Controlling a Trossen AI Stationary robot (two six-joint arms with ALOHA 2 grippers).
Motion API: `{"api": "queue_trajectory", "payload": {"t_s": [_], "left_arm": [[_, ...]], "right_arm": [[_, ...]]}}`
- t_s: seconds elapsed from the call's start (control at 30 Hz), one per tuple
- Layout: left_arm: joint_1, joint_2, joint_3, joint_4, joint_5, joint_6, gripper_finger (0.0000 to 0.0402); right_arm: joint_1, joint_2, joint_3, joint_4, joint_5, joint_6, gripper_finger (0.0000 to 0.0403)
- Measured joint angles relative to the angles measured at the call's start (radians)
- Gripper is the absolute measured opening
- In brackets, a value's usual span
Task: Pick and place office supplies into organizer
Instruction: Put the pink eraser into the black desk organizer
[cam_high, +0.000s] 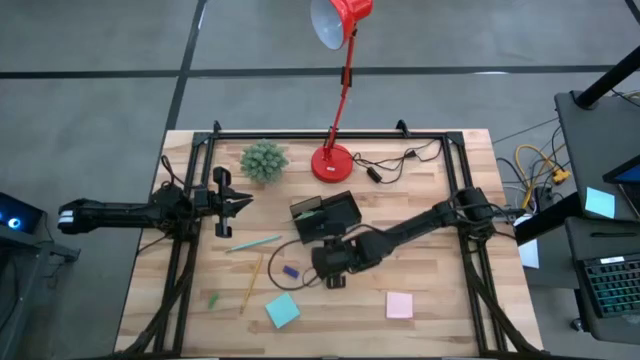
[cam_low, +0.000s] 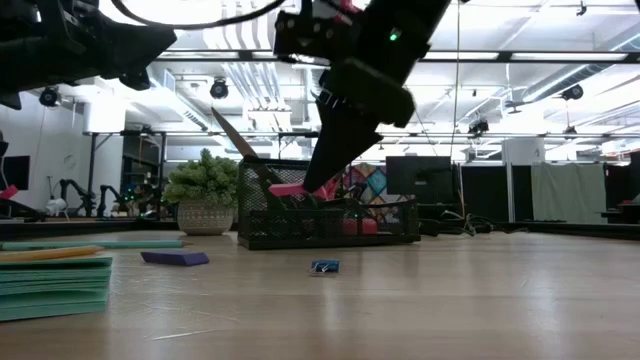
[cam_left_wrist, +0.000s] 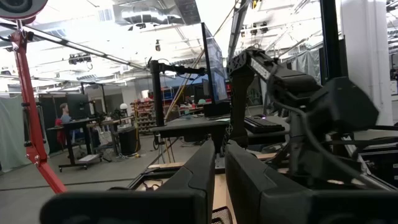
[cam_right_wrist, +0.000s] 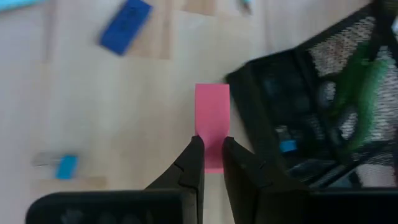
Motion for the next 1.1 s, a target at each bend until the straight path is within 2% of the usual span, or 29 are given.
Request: {"api": "queue_trajectory", "payload": {"t_s": [0.6, 1.1], "left_arm": [[0.0, 0.0, 0.0, 0.0, 0.0, 0.0, 0.0022], [0.0, 0.0, 0.0, 0.0, 0.0, 0.0, 0.0022]], "right_arm": [[-0.127, 0.0, 0.0, 0.0, -0.004, -0.128, 0.0038], [-0.152, 0.0, 0.0, -0.005, -0.017, -0.159, 0.0038]]}}
